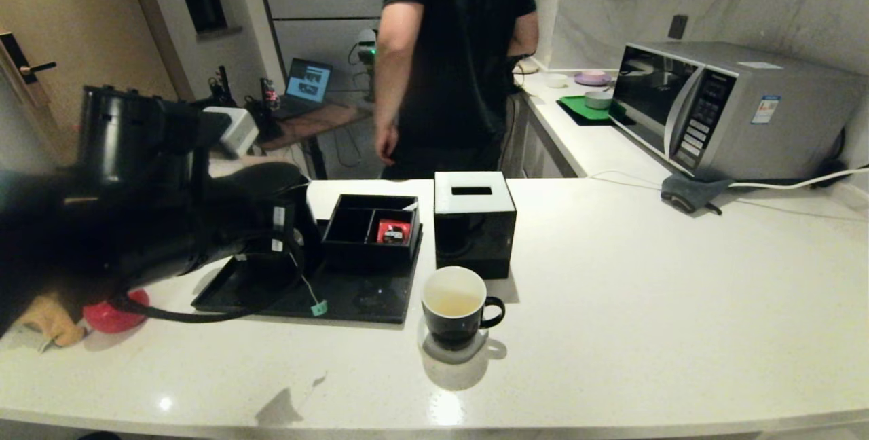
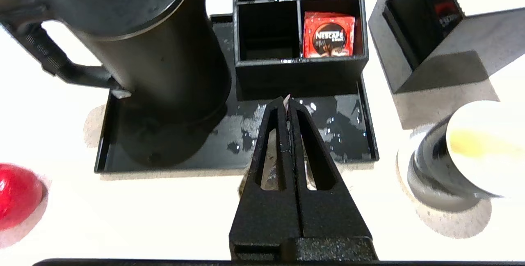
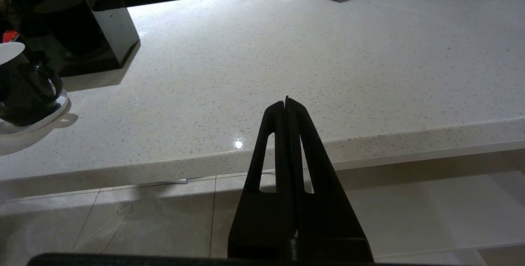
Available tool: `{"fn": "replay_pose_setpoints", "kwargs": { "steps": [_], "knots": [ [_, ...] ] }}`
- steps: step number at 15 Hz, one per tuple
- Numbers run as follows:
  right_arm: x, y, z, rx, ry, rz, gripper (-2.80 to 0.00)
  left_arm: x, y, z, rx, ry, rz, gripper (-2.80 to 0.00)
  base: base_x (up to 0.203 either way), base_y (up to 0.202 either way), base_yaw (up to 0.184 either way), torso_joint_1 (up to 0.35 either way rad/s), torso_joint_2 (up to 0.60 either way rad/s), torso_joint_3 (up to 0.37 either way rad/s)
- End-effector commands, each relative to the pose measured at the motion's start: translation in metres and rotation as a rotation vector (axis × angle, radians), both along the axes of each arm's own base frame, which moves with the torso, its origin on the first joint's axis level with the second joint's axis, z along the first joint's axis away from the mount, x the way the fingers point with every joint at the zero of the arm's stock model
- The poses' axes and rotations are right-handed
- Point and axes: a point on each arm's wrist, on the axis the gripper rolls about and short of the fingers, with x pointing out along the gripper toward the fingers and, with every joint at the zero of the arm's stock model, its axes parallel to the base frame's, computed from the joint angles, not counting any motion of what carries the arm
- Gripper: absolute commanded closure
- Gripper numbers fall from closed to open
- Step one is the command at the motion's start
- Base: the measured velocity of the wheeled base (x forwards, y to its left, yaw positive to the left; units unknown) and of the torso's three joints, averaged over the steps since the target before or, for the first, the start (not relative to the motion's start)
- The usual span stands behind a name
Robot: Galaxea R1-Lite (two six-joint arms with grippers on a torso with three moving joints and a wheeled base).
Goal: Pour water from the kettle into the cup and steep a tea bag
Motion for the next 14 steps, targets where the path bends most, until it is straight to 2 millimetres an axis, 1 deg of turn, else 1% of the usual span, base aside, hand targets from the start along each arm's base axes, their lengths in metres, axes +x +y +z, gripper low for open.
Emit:
{"fn": "replay_pose_setpoints", "kwargs": {
  "steps": [1,3,5,8,10,11,12,14],
  "knots": [
    [0.0,0.0,0.0,0.0,0.001,-0.001,0.0,-0.013,0.005,0.001,-0.008,-0.009,0.0,0.0,0.0,0.0,0.0,0.0,0.0,0.0],
    [0.0,0.0,0.0,0.0,0.001,0.001,0.0,-0.017,0.007,-0.002,-0.007,-0.002,0.001,0.0,0.0,0.0,0.0,0.0,0.0,0.0],
    [0.0,0.0,0.0,0.0,0.001,0.001,0.0,-0.021,0.009,0.001,-0.014,-0.014,-0.002,0.0,0.0,0.0,0.0,0.0,0.0,0.0],
    [0.0,0.0,0.0,-0.008,0.001,0.0,0.0,-0.024,0.007,0.0,-0.012,-0.013,-0.014,0.0,0.0,0.0,0.0,0.0,0.0,0.0],
    [0.0,0.0,0.0,-0.058,0.009,0.001,0.0,-0.026,0.007,0.002,-0.015,-0.019,-0.018,0.0,0.0,0.0,0.0,0.0,0.0,0.0],
    [0.0,0.0,0.0,-0.113,0.014,0.003,0.0,-0.027,0.007,0.001,-0.015,-0.018,-0.019,0.0,0.0,0.0,0.0,0.0,0.0,0.0],
    [0.0,0.001,0.0,-0.164,0.014,0.024,0.0,-0.028,0.007,0.002,-0.015,-0.019,-0.02,0.0,0.0,0.0,0.0,0.0,0.0,0.0],
    [-0.001,0.002,0.003,-0.211,-0.003,0.066,0.0,-0.029,0.005,0.002,-0.017,-0.022,-0.03,0.0,0.0,0.0,0.0,0.0,0.0,0.0]
  ]
}}
